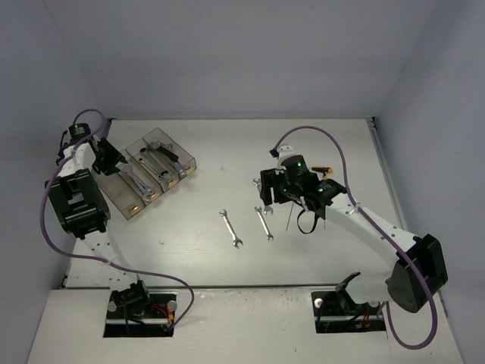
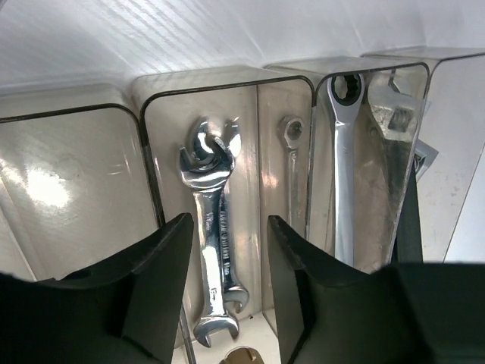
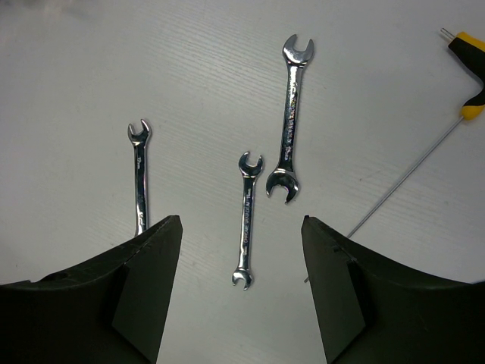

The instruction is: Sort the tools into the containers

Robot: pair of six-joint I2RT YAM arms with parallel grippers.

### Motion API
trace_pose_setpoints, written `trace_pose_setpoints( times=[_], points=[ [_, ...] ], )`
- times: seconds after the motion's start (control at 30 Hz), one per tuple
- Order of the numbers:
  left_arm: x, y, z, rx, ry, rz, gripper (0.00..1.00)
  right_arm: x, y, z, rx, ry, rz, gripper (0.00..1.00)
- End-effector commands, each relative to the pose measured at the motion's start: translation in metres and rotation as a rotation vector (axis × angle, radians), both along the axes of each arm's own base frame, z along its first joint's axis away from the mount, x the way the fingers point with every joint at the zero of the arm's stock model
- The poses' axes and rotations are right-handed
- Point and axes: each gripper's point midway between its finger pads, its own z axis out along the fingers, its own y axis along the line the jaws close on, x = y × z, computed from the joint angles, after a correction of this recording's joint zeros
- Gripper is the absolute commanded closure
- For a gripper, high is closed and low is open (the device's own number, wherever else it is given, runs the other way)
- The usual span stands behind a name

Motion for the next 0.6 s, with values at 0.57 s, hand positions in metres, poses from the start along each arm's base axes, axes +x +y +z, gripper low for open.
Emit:
trace_pose_setpoints(
  times=[0.57],
  points=[
    [-0.074, -0.151, 0.151, 0.220, -0.174, -0.198, 0.41, 0.017, 0.010, -0.022, -0.049, 0.054, -0.056, 0.48]
  ],
)
